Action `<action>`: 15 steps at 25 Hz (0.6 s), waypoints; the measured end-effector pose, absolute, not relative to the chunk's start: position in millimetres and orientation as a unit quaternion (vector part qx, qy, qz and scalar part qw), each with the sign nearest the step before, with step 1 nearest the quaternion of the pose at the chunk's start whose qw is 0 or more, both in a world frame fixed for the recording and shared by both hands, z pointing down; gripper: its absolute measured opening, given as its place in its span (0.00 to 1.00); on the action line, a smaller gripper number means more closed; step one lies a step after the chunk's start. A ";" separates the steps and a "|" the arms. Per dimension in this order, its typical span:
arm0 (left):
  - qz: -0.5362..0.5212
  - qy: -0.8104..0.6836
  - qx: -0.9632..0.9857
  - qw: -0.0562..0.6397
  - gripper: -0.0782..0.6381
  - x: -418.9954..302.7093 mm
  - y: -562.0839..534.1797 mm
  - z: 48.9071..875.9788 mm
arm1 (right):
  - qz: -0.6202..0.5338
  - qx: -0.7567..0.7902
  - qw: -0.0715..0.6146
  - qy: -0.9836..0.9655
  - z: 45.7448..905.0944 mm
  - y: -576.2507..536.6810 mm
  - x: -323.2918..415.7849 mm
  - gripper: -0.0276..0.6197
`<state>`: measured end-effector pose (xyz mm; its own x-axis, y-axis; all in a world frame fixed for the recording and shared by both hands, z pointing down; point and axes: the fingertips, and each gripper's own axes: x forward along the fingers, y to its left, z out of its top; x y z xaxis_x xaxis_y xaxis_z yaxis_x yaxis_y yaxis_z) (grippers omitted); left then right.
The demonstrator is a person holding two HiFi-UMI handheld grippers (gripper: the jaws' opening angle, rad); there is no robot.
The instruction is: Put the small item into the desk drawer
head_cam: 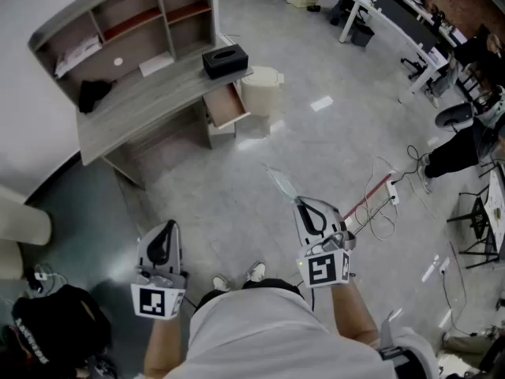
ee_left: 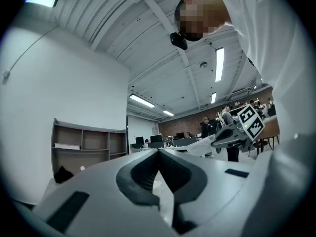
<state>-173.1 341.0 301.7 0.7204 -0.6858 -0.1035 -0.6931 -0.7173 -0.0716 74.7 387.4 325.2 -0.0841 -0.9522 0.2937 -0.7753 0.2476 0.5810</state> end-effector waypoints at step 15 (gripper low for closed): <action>0.014 0.378 -0.924 0.052 0.13 -142.5 350.7 307.3 | -0.116 0.598 0.272 -0.745 344.4 393.4 103.4 0.08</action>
<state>-142.5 350.7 307.3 0.7132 -0.6978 -0.0660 -0.7008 -0.7082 -0.0854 103.4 393.4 344.4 -0.1362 -0.9544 0.2658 -0.8285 0.2568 0.4977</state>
